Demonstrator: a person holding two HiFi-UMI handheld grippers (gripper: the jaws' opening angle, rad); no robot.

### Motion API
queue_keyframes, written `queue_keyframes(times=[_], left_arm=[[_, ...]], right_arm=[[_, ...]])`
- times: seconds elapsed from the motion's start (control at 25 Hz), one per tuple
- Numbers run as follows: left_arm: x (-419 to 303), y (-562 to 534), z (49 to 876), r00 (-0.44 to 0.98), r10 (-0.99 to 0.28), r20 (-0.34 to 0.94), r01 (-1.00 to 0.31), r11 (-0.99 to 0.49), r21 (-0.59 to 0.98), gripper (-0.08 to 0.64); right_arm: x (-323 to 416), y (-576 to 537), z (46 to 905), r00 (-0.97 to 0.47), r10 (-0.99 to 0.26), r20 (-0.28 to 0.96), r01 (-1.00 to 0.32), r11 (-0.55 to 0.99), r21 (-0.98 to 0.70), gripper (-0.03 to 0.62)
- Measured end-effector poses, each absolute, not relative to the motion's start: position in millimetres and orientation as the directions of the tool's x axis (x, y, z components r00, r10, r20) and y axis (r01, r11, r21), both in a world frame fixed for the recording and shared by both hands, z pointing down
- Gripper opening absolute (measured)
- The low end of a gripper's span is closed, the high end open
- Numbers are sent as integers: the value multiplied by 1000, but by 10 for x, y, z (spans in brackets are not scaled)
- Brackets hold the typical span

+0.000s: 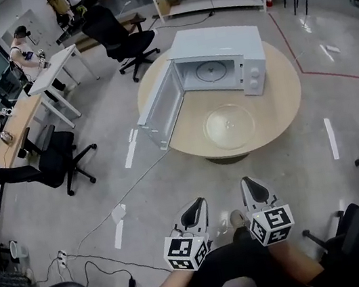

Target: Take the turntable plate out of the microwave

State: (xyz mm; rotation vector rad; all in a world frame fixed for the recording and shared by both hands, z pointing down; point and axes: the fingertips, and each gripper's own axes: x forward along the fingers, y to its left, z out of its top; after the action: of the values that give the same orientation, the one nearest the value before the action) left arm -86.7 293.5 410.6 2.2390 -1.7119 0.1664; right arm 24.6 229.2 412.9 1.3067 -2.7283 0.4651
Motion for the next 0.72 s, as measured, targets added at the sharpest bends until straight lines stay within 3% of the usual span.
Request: queue_keyframes(times=[0.44,0.72], left_arm=[[-803,4388,3738,277,-935,222,-949,-230,216,69],[-524,4767,3598,274,-941,200,-952,-236,194,69]], right_arm=[[389,3887,3563,-611,-773,172,-791,588,-169,21],[680,4314,3417,-614,-773,160,-789,596,-149,21]])
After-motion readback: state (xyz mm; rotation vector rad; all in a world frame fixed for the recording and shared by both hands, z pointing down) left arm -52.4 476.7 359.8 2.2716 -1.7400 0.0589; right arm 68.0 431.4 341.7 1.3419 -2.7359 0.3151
